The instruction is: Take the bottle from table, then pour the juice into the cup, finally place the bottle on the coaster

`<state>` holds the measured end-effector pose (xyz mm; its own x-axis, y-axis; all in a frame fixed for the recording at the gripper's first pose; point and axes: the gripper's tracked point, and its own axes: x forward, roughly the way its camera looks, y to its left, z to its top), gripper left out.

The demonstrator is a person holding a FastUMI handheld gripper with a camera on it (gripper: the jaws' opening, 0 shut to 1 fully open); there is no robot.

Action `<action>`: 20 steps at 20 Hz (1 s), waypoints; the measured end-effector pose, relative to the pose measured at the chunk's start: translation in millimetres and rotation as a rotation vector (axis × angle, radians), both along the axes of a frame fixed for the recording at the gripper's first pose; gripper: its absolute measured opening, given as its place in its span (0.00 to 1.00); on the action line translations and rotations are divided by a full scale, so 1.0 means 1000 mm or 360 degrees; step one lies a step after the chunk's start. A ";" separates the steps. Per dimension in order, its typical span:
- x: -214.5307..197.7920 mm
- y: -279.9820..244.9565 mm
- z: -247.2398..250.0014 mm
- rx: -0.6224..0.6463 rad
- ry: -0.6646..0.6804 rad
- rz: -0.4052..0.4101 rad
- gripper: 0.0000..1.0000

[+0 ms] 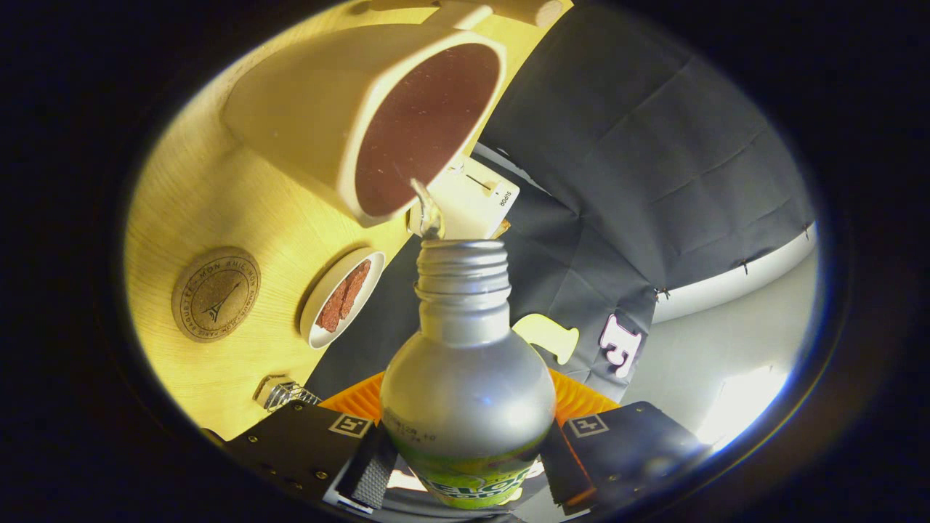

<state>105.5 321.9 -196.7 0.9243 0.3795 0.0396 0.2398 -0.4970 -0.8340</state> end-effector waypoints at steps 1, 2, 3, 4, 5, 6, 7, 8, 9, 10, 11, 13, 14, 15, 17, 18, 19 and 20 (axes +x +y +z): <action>0.000 0.001 0.001 -0.0002 -0.0004 0.0007 0.82; 0.000 0.003 0.002 -0.0010 -0.0006 0.0010 0.82; -0.001 0.004 0.001 -0.0018 -0.0008 0.0015 0.82; -0.001 0.004 0.002 -0.0027 -0.0014 0.0018 0.82; -0.001 0.005 0.002 -0.0035 -0.0017 0.0021 0.82; -0.002 0.005 0.002 -0.0041 -0.0018 0.0021 0.82; -0.002 0.006 0.002 -0.0044 -0.0016 0.0021 0.82; -0.003 0.005 0.001 -0.0050 -0.0013 0.0018 0.82; -0.003 0.006 0.001 -0.0056 -0.0012 0.0017 0.82; -0.004 0.006 0.001 -0.0062 -0.0011 0.0018 0.82; -0.004 0.007 0.000 -0.0066 -0.0006 0.0019 0.82; -0.005 0.008 -0.001 -0.0083 -0.0006 0.0024 0.82; -0.006 0.009 -0.001 -0.0087 -0.0005 0.0031 0.82; -0.007 0.010 -0.002 -0.0091 -0.0003 0.0034 0.82; -0.007 0.011 -0.003 -0.0105 -0.0002 0.0039 0.82; -0.008 0.010 -0.003 -0.0110 -0.0001 0.0039 0.82; -0.008 0.011 -0.005 -0.0114 0.0002 0.0040 0.82; -0.009 0.011 -0.005 -0.0120 0.0004 0.0039 0.82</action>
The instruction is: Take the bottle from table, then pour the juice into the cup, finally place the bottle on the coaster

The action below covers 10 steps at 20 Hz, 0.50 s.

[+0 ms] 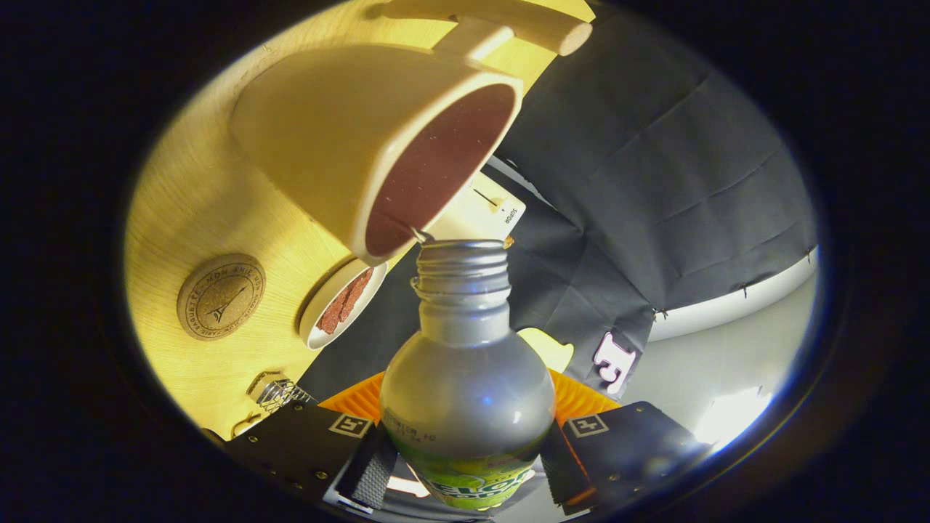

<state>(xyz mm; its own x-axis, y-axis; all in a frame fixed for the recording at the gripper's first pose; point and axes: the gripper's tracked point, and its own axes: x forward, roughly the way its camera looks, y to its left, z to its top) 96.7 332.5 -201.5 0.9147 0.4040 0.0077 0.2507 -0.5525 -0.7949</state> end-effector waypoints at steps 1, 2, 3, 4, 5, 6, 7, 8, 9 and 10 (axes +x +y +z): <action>0.000 0.000 0.000 -0.0009 0.0002 -0.0003 0.82; 0.000 0.001 0.000 -0.0017 0.0003 -0.0003 0.82; 0.000 0.001 -0.001 -0.0023 0.0005 -0.0005 0.82; 0.000 0.000 -0.001 -0.0027 0.0005 -0.0007 0.82; 0.000 0.000 0.000 -0.0032 0.0005 -0.0010 0.82; -0.001 0.000 0.000 -0.0035 0.0006 -0.0010 0.82; -0.001 0.000 -0.001 -0.0035 0.0009 -0.0012 0.82; -0.001 0.000 -0.002 -0.0037 0.0015 -0.0014 0.82; -0.002 0.001 -0.002 -0.0040 0.0016 -0.0017 0.82; -0.002 0.001 -0.003 -0.0042 0.0019 -0.0018 0.82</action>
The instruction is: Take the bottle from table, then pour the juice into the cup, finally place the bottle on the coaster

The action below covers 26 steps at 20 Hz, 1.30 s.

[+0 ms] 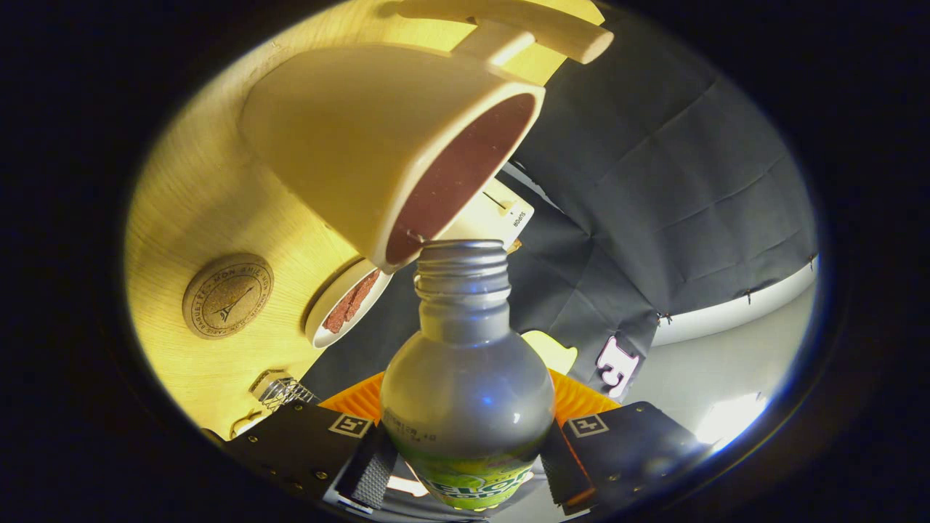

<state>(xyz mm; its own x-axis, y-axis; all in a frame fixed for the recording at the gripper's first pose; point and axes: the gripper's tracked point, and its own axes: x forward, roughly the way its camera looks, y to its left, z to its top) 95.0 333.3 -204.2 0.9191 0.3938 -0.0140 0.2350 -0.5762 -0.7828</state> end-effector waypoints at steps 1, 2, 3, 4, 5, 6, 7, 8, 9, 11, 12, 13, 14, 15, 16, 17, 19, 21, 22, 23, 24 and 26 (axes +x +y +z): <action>0.000 0.001 -0.001 -0.0004 0.0004 -0.0002 0.82; 0.000 0.001 -0.002 -0.0003 0.0007 -0.0002 0.82; -0.001 0.002 -0.004 -0.0002 0.0013 -0.0006 0.82; -0.002 0.001 -0.004 -0.0005 0.0019 -0.0011 0.82; -0.002 0.002 -0.003 -0.0006 0.0016 -0.0009 0.82; -0.001 0.002 -0.002 0.0007 0.0010 -0.0002 0.82; 0.001 0.000 -0.002 0.0014 0.0014 -0.0005 0.82; 0.002 0.000 -0.001 0.0022 0.0012 -0.0008 0.82; 0.001 0.000 0.001 0.0022 0.0009 -0.0012 0.82; 0.000 0.001 0.002 0.0022 0.0006 -0.0013 0.82; 0.001 0.000 0.001 0.0023 0.0013 -0.0017 0.82; 0.000 0.001 0.001 0.0023 0.0015 -0.0020 0.82; -0.001 0.001 0.001 0.0022 0.0016 -0.0022 0.82; -0.001 0.002 0.001 0.0027 0.0016 -0.0021 0.82; -0.001 0.000 0.001 0.0030 0.0020 -0.0021 0.82; -0.001 0.000 0.000 0.0030 0.0021 -0.0022 0.82; -0.001 0.000 0.001 0.0032 0.0020 -0.0024 0.82; 0.000 -0.001 0.001 0.0032 0.0022 -0.0032 0.82; 0.000 -0.001 0.001 0.0036 0.0022 -0.0036 0.82; 0.000 -0.002 0.001 0.0036 0.0026 -0.0039 0.82; 0.000 -0.001 0.000 0.0037 0.0030 -0.0042 0.82; -0.001 -0.001 -0.001 0.0046 0.0036 -0.0046 0.82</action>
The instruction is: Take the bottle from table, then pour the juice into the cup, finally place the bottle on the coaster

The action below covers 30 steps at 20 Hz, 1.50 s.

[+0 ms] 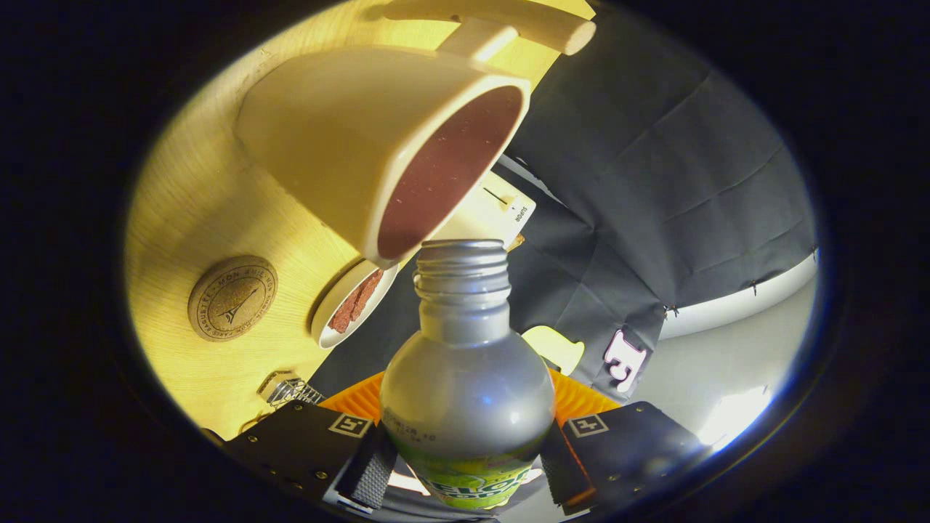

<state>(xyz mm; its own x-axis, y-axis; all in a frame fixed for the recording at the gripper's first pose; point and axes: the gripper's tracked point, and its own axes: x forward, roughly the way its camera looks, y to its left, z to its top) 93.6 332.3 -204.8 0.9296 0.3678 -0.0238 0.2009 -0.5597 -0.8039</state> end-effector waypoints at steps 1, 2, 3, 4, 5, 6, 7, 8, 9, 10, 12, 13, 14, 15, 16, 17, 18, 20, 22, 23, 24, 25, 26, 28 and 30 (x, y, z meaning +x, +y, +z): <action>0.000 0.000 -0.001 0.0000 0.0006 -0.0002 0.82; -0.001 0.000 0.000 0.0003 0.0003 -0.0003 0.82; 0.000 0.000 -0.001 0.0014 0.0000 -0.0001 0.82; 0.000 0.000 -0.001 0.0030 -0.0001 0.0002 0.82; 0.000 0.000 0.000 0.0054 -0.0002 0.0006 0.82; 0.001 -0.001 0.000 0.0087 -0.0002 0.0009 0.82; 0.002 -0.002 0.002 0.0123 0.0000 0.0009 0.82; 0.004 -0.003 0.005 0.0164 0.0003 0.0004 0.82; 0.006 -0.005 0.007 0.0209 0.0012 -0.0003 0.82; 0.007 -0.007 0.008 0.0259 0.0025 -0.0013 0.82; 0.008 -0.012 0.006 0.0348 0.0072 -0.0046 0.82; 0.006 -0.012 0.005 0.0394 0.0088 -0.0061 0.82; 0.004 -0.014 0.008 0.0446 0.0100 -0.0071 0.82; 0.003 -0.016 0.009 0.0499 0.0114 -0.0086 0.82; 0.005 -0.018 0.008 0.0559 0.0131 -0.0101 0.82; 0.008 -0.019 0.007 0.0617 0.0144 -0.0114 0.82; 0.008 -0.021 0.006 0.0673 0.0152 -0.0124 0.82; 0.009 -0.023 0.001 0.0745 0.0180 -0.0139 0.82; 0.008 -0.028 0.000 0.0809 0.0195 -0.0154 0.82; 0.009 -0.030 -0.001 0.0840 0.0199 -0.0165 0.82; 0.008 -0.032 -0.001 0.0873 0.0202 -0.0170 0.82; 0.009 -0.034 0.000 0.0917 0.0198 -0.0174 0.82; 0.009 -0.035 0.000 0.0964 0.0201 -0.0180 0.82; 0.012 -0.039 -0.002 0.1057 0.0226 -0.0219 0.82; 0.015 -0.043 -0.004 0.1145 0.0262 -0.0260 0.82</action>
